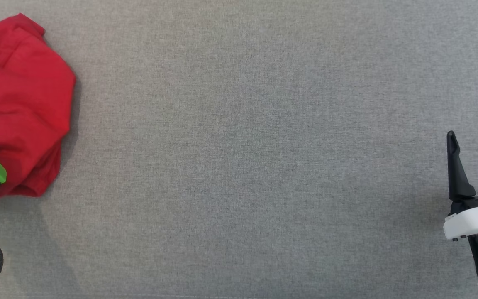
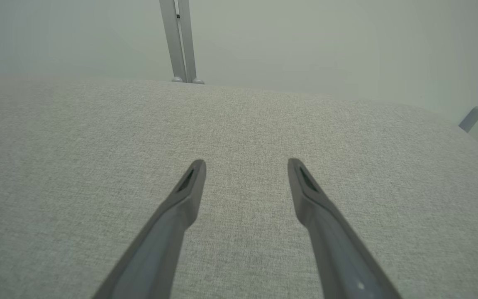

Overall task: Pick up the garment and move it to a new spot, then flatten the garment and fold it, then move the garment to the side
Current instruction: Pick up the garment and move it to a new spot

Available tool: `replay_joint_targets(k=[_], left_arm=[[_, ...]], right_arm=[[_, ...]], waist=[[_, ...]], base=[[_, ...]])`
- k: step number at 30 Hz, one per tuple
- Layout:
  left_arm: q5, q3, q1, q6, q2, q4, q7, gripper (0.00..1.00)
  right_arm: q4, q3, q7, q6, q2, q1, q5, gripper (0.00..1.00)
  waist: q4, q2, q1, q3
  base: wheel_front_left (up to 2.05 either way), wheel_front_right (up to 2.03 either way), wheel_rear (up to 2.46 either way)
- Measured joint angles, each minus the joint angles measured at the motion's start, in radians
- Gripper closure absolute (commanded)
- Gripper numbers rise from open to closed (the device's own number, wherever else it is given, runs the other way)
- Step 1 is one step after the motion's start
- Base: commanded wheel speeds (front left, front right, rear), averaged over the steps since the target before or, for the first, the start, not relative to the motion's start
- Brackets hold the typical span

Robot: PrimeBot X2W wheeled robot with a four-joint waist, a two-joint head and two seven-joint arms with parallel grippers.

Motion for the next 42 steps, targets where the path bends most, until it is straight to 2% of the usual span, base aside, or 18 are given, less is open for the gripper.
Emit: replay_joint_targets(k=[8,15,18,25,34,38,42], left_arm=[[0.025,-0.009,-0.022,0.007,0.030,-0.056,-0.115,1.00],[0.062,-0.036,-0.065,0.023,0.034,-0.191,-0.193,1.00],[0.083,-0.060,-0.092,0.035,0.033,-0.285,-0.195,1.00],[0.104,-0.122,-0.168,0.032,0.020,-0.525,-0.133,1.00],[0.111,-0.234,-0.282,0.021,-0.069,-0.723,-0.044,1.00],[0.111,-0.275,-0.316,0.022,-0.123,-0.748,-0.037,1.00],[0.102,-0.328,-0.314,0.021,-0.188,-0.716,-0.050,1.00]], right_arm=[[0.048,0.031,-0.021,0.000,0.026,-0.001,0.005,0.00],[0.090,0.046,-0.047,0.000,0.050,-0.001,0.009,0.00],[0.112,0.058,-0.059,0.000,0.066,-0.001,0.011,0.00],[0.155,0.072,-0.083,0.000,0.089,-0.001,0.018,0.00],[0.197,0.082,-0.107,0.000,0.110,-0.009,0.020,0.00],[0.213,0.089,-0.117,0.000,0.118,-0.023,0.026,0.00],[0.232,0.096,-0.126,0.000,0.127,-0.026,0.031,0.00]], waist=[[-0.007,0.0000,-0.0001,-0.062],[-0.014,0.0000,-0.0001,-0.123],[-0.022,0.0000,-0.0001,-0.149],[-0.079,0.0000,-0.0001,-0.188],[-0.203,0.0000,-0.0001,-0.216],[-0.269,0.0001,-0.0001,-0.221],[-0.333,0.0000,-0.0001,-0.219]], base=[[0.00,0.00,0.00],[0.00,0.00,0.00],[0.00,0.00,0.00],[0.00,0.00,0.00],[0.00,0.00,0.00],[0.00,0.00,0.00],[0.00,0.00,0.00]])
